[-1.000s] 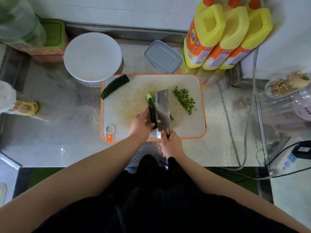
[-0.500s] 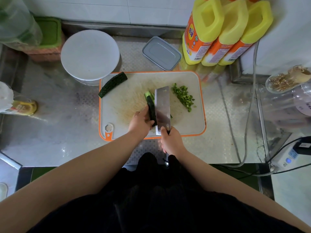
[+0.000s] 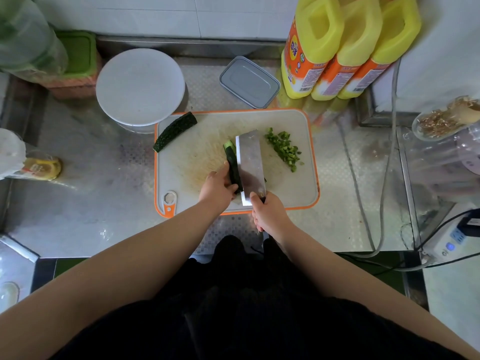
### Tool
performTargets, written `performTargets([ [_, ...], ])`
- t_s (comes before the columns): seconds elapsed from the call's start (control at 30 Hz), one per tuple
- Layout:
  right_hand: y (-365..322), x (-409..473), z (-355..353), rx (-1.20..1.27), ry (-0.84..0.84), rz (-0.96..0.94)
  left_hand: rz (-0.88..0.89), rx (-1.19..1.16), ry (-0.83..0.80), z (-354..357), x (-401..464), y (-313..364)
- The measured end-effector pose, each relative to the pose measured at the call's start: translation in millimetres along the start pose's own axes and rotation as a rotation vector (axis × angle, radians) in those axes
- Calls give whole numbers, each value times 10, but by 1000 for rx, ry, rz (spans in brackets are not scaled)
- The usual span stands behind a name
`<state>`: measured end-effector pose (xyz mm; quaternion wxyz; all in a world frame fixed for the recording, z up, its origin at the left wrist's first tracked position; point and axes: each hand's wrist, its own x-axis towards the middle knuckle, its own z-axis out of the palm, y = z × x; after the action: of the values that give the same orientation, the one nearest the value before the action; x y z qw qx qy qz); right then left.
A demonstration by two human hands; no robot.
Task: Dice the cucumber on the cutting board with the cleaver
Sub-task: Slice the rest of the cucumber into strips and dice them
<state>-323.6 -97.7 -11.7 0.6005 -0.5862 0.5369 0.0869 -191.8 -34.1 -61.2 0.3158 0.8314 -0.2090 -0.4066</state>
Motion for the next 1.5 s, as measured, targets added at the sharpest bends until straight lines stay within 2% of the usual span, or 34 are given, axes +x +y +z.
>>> performTargets([
  [0.13, -86, -76, 85, -336, 80, -144, 17, 79, 72, -28, -36, 56],
  [0.23, -107, -137, 176, -417, 104, -207, 9, -7, 138, -17, -83, 39],
  [0.37, -124, -167, 247, -431, 118, -219, 50, -35, 123, 1, -121, 8],
  [0.97, -240, -194, 417, -553, 186, -184, 27, -173, 127, 18, -198, 88],
  [1.13, -275, -228, 378, -599, 177, -211, 33, -130, 120, 18, -190, 98],
  [1.5, -278, -192, 428, -525, 207, -158, 46, -155, 74, -5, -187, 104],
])
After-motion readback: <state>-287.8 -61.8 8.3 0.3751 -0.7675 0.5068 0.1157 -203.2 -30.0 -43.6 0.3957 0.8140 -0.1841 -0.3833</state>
